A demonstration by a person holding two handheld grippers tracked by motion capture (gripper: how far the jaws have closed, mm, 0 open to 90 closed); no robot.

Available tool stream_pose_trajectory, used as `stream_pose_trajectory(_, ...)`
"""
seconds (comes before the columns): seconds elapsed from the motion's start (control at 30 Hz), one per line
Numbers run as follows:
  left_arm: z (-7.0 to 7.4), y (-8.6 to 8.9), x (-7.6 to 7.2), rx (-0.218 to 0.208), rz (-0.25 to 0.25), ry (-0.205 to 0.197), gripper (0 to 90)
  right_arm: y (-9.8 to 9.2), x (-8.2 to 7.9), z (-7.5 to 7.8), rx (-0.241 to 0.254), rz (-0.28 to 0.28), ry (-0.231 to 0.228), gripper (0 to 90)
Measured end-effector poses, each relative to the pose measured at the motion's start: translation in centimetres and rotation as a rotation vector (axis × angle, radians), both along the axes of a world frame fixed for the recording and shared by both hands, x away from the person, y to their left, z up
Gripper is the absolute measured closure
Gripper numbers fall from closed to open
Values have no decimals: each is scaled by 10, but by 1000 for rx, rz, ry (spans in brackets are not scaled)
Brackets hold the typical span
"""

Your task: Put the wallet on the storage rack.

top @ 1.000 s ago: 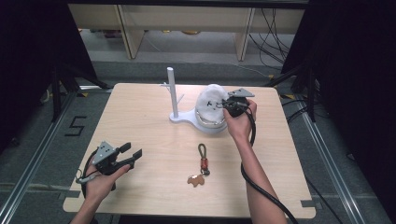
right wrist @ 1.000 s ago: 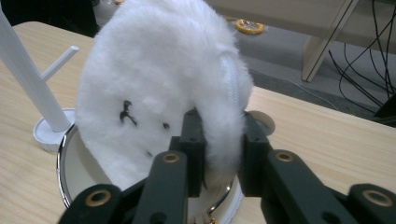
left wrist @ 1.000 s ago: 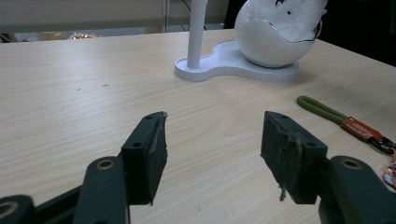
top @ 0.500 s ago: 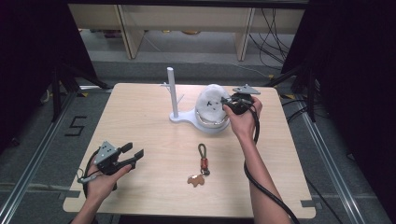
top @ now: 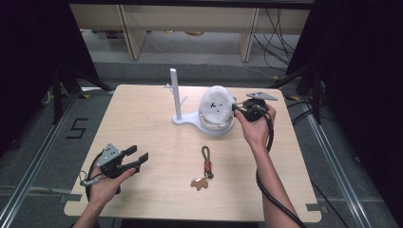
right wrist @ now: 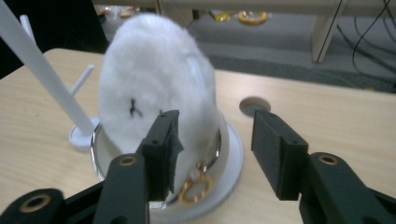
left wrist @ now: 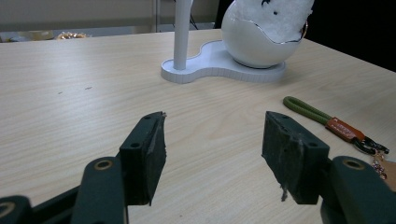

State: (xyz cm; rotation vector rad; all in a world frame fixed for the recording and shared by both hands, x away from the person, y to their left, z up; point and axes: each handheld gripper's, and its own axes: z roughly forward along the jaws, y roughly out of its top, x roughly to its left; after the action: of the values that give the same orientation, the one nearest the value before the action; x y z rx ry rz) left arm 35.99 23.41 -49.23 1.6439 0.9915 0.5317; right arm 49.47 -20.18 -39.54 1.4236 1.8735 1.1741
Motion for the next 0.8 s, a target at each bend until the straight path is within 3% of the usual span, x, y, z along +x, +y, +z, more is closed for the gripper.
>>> stream_pose_trajectory(0.1,0,-1,0,-6,1,1,387,-3,-10,-3,2,1,71,548)
stream_pose_trajectory(0.13,0,-2,0,-6,0,1,387,-3,-10,-3,2,1,71,548)
stream_pose_trajectory(0.2,1,-3,1,-6,-5,2,385,-7,-19,-7,-13,20,135,563)
stream_pose_trajectory(0.23,1,-3,1,-6,-5,2,383,-7,-19,-7,-13,20,135,563)
stream_pose_trajectory(0.27,1,-3,2,-1,-4,4,382,-8,-26,-11,-28,31,192,565)
stream_pose_trajectory(0.3,1,-3,2,-1,-4,4,380,-5,-31,-12,0,7,227,566)
stream_pose_trajectory(0.37,1,-4,2,8,-3,8,379,-7,-32,-14,-29,29,241,569)
stream_pose_trajectory(0.47,0,-4,1,9,-6,10,378,-5,-45,-23,-52,45,312,573)
stream_pose_trajectory(0.53,-1,-4,1,8,-7,11,379,-4,-46,-25,-47,48,318,573)
stream_pose_trajectory(0.57,-1,-4,1,11,-8,11,379,-4,-48,-27,-67,61,330,573)
stream_pose_trajectory(0.6,-1,-5,0,11,-9,11,379,-3,-50,-31,-66,61,361,573)
stream_pose_trajectory(0.8,0,-5,1,7,-13,7,379,2,-55,-36,-83,41,395,555)
